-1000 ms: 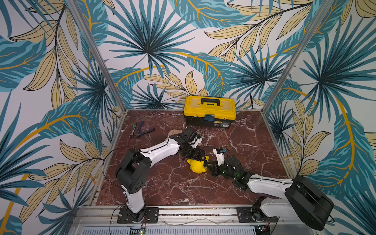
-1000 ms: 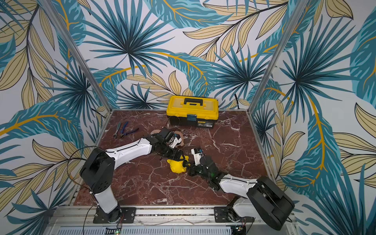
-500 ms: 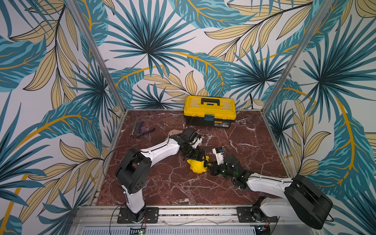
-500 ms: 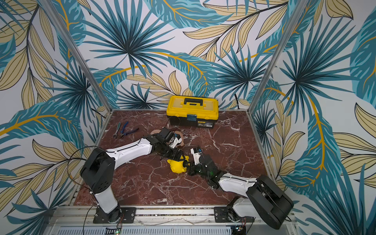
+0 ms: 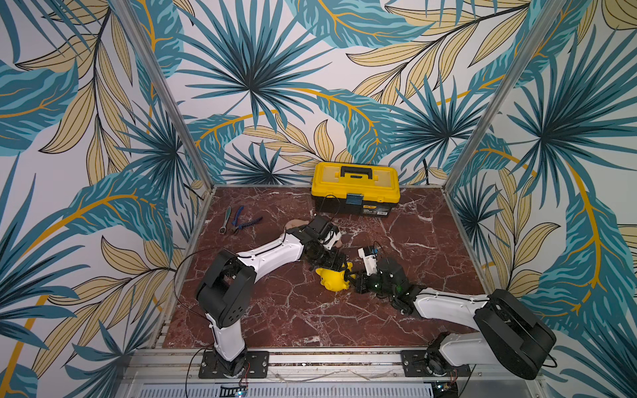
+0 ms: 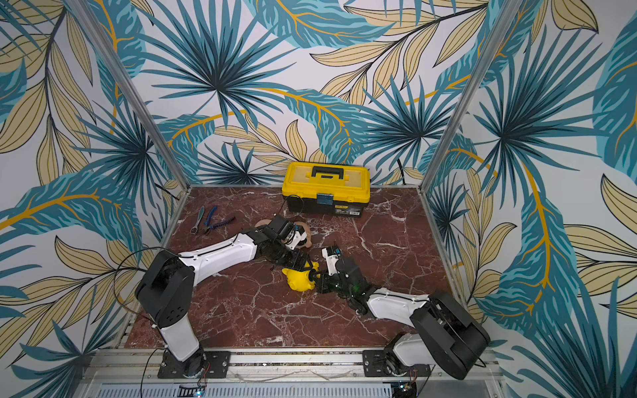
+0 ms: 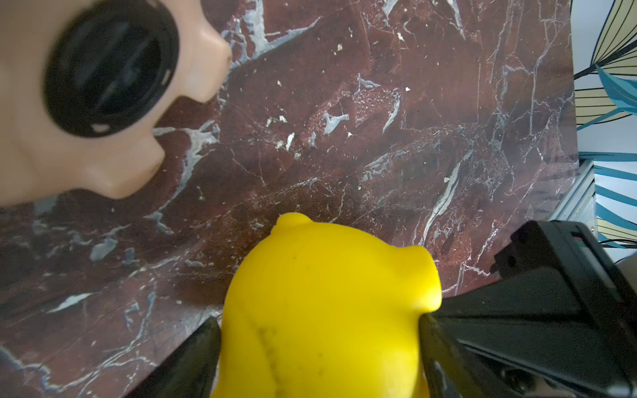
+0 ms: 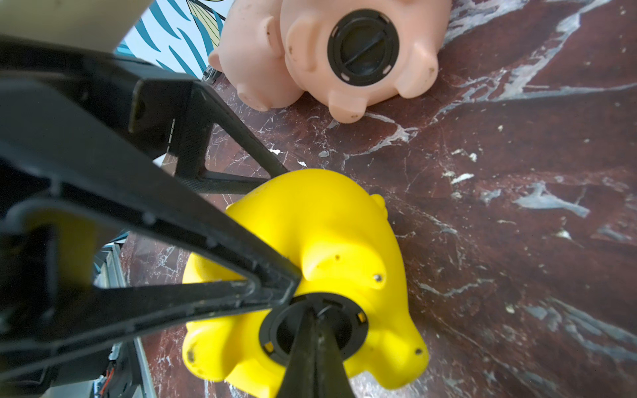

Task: Close piggy banks
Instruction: Screw the knob on the piggy bank.

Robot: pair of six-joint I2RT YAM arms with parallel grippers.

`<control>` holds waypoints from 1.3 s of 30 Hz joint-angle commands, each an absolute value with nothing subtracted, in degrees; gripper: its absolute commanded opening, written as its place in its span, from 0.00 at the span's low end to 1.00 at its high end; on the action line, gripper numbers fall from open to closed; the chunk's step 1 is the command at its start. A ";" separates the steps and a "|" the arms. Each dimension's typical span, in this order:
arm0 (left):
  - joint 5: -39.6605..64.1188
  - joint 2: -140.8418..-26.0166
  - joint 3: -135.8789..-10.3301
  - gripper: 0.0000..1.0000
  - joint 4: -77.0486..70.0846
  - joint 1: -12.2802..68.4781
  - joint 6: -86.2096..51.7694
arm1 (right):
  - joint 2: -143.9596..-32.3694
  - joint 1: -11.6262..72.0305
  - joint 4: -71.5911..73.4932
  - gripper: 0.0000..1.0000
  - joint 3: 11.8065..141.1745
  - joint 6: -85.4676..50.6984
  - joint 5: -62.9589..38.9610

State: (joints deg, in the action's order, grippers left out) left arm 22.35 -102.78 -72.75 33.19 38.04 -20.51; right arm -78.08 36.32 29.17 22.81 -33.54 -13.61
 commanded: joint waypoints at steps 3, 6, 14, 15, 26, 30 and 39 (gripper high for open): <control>22.41 -105.64 -70.62 0.88 35.95 39.68 -20.43 | -78.60 35.64 26.91 0.00 23.73 -41.98 -13.19; 22.45 -105.47 -70.54 0.88 35.68 39.92 -20.50 | -78.16 35.41 27.77 0.00 23.81 -47.03 -12.49; 22.21 -105.21 -69.91 0.88 34.74 40.65 -20.72 | -76.58 34.76 28.92 0.00 24.61 -57.27 -11.21; 22.18 -105.05 -69.64 0.88 34.49 40.61 -20.87 | -76.33 34.65 28.91 0.00 24.61 -58.41 -10.95; 22.39 -103.97 -67.76 0.88 32.17 41.11 -21.70 | -77.18 33.55 30.94 0.00 24.61 -69.80 -11.47; 22.37 -103.97 -67.58 0.88 31.64 41.23 -21.75 | -77.59 33.21 31.68 0.00 24.70 -73.52 -11.60; 22.17 -103.82 -66.92 0.88 30.66 41.65 -21.81 | -78.40 32.46 32.26 0.00 24.28 -80.99 -11.43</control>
State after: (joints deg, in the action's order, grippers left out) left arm 20.36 -102.43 -70.52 25.91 39.44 -22.57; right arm -77.30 33.34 27.38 23.16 -76.77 -13.89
